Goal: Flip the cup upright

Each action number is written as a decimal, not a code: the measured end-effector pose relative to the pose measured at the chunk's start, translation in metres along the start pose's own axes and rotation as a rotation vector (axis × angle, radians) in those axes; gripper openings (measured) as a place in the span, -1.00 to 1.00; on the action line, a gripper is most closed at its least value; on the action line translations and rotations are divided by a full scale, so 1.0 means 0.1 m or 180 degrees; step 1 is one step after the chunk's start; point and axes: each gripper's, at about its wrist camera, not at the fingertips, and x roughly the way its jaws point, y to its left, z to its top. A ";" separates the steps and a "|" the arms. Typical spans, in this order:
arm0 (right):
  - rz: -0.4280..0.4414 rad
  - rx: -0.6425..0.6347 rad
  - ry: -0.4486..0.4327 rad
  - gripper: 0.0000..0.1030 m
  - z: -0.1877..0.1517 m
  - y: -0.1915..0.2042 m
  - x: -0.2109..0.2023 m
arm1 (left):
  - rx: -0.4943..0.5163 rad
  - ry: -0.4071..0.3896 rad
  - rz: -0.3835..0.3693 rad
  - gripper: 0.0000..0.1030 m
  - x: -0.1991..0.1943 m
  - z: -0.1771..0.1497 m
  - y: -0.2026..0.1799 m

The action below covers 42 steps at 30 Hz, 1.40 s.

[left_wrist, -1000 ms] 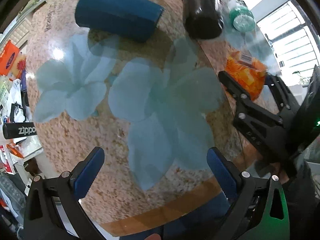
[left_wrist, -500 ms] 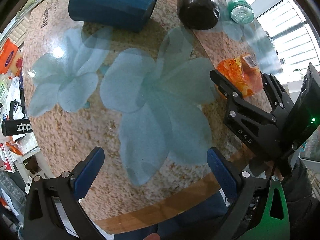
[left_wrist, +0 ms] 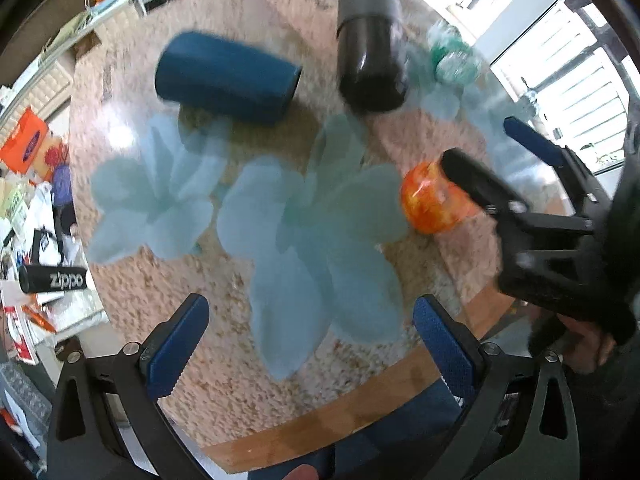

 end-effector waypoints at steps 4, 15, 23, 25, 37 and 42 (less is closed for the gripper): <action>-0.0148 0.0112 -0.0021 1.00 0.27 -0.08 -0.30 | 0.0074 -0.0313 0.0055 1.00 -0.31 0.09 -0.11; -0.0801 0.0561 0.0599 1.00 0.56 -0.32 -0.79 | 0.0158 -0.0897 -0.0020 1.00 -0.87 0.47 -0.35; -0.1045 0.0673 0.0621 1.00 0.54 -0.23 -1.05 | 0.0316 -0.0995 -0.0225 1.00 -1.04 0.54 -0.50; -0.1055 0.0692 0.0597 1.00 0.52 -0.23 -1.09 | 0.0329 -0.0986 -0.0290 1.00 -1.05 0.55 -0.54; -0.1155 0.0678 0.0602 1.00 0.57 -0.30 -1.13 | 0.0309 -0.0936 -0.0297 1.00 -1.06 0.63 -0.63; -0.1134 0.0691 0.0641 1.00 0.56 -0.36 -1.10 | 0.0311 -0.0888 -0.0264 1.00 -1.03 0.66 -0.68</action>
